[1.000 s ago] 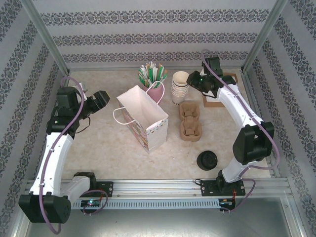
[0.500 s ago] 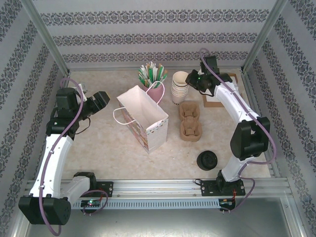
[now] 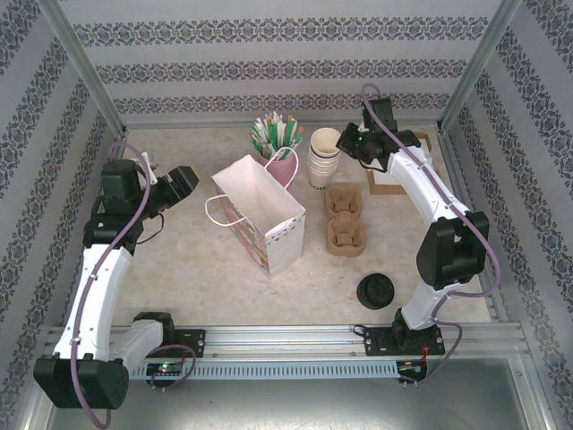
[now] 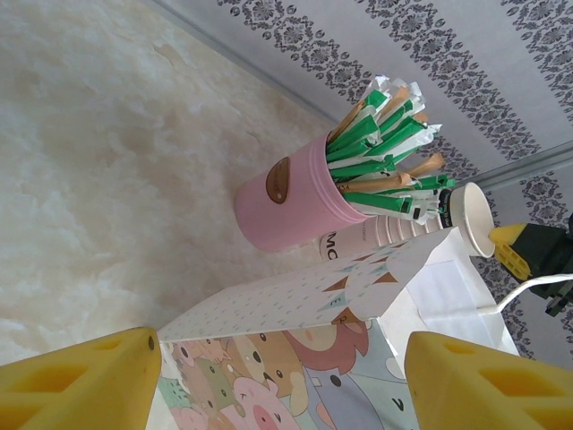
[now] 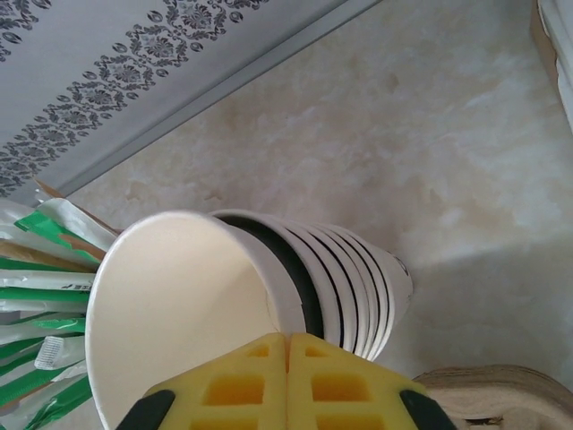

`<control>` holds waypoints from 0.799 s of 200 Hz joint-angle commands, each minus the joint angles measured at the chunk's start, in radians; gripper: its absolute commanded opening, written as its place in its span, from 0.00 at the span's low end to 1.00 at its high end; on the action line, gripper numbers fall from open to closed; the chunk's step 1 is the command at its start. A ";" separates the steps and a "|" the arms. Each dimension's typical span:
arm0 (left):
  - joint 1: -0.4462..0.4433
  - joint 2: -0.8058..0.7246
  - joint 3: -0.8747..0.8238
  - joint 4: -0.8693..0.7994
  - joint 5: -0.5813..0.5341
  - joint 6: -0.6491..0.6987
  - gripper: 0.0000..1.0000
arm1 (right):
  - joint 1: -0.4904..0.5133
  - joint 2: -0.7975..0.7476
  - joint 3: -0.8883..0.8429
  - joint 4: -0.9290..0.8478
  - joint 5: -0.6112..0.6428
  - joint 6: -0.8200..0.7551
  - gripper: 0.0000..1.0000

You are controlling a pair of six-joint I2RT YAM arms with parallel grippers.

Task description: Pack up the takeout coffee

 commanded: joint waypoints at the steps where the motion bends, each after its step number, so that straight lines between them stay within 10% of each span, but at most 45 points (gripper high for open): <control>1: 0.005 -0.021 -0.014 0.021 0.007 -0.020 0.73 | 0.010 0.008 0.041 -0.021 0.017 -0.008 0.04; 160: 0.005 -0.106 -0.071 0.045 -0.053 -0.049 0.67 | 0.014 -0.458 0.049 -0.239 0.042 -0.071 0.00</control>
